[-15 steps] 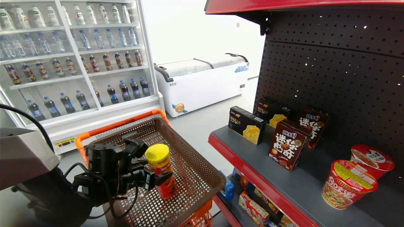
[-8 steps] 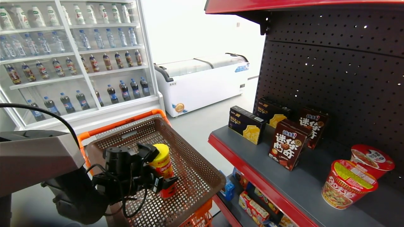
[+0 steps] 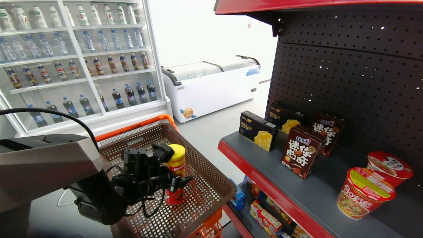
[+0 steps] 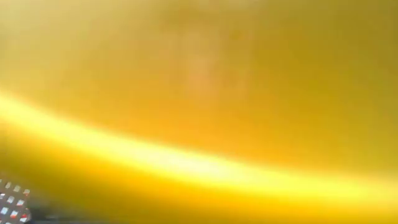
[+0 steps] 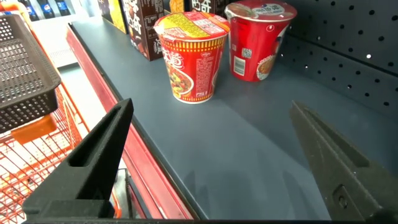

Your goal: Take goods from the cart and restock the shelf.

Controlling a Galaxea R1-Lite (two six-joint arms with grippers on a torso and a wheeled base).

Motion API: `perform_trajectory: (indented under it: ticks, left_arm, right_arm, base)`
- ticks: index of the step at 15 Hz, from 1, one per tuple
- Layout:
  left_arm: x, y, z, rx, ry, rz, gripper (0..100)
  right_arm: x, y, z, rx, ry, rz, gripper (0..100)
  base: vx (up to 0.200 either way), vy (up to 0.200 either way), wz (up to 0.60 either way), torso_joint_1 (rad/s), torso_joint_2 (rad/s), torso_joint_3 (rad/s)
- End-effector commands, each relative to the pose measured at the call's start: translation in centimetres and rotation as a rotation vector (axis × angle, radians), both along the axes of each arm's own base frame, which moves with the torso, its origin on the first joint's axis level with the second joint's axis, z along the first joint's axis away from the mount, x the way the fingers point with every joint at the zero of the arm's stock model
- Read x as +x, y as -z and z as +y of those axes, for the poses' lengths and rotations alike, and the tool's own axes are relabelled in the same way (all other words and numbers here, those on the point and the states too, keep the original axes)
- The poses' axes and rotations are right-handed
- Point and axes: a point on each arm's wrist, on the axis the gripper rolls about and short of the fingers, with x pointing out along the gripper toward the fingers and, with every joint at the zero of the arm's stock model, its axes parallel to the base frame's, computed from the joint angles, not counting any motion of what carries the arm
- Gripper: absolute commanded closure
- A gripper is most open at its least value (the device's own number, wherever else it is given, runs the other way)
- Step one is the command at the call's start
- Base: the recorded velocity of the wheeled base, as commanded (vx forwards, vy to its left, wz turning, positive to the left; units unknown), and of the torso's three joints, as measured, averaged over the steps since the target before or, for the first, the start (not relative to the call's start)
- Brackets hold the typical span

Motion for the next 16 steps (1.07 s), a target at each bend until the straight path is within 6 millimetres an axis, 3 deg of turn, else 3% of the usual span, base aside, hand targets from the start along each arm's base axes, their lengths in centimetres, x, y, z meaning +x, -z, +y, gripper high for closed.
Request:
perform_trajectory:
  ticks: [1,7,9,10,12,14,16]
  left_arm:
    - [-0.3,-0.1,0.0,0.001,0.001,0.0,100]
    - [-3.5,-9.6,1.7,-0.041,-0.094,-0.227,100]
    - [-7.9,-14.1,3.0,-0.051,-0.108,-0.255,100]
    - [-9.1,-14.8,3.2,-0.051,-0.108,-0.255,100]
    - [-15.0,-17.0,4.7,-0.051,-0.113,-0.251,100]
    - [-19.9,-17.1,6.1,-0.049,-0.133,-0.267,100]
    - [-23.6,-15.5,7.2,-0.047,-0.168,-0.271,100]
  right_arm:
    - [0.0,0.0,0.0,0.0,0.0,0.001,0]
    - [0.0,0.0,0.0,0.0,0.0,0.001,0]
    - [0.0,0.0,0.0,0.0,0.0,0.001,0]
    - [0.0,0.0,0.0,0.0,0.0,0.001,0]
    - [0.0,0.0,0.0,0.0,0.0,0.001,0]
    - [0.0,0.0,0.0,0.0,0.0,0.001,0]
    - [0.0,0.0,0.0,0.0,0.0,0.001,0]
  base:
    - [0.0,0.0,0.0,0.0,0.0,0.0]
    - [0.0,0.0,0.0,0.0,0.0,0.0]
    - [0.0,0.0,0.0,0.0,0.0,0.0]
    - [0.0,0.0,0.0,0.0,0.0,0.0]
    - [0.0,0.0,0.0,0.0,0.0,0.0]
    - [0.0,0.0,0.0,0.0,0.0,0.0]
    - [0.0,0.0,0.0,0.0,0.0,0.0]
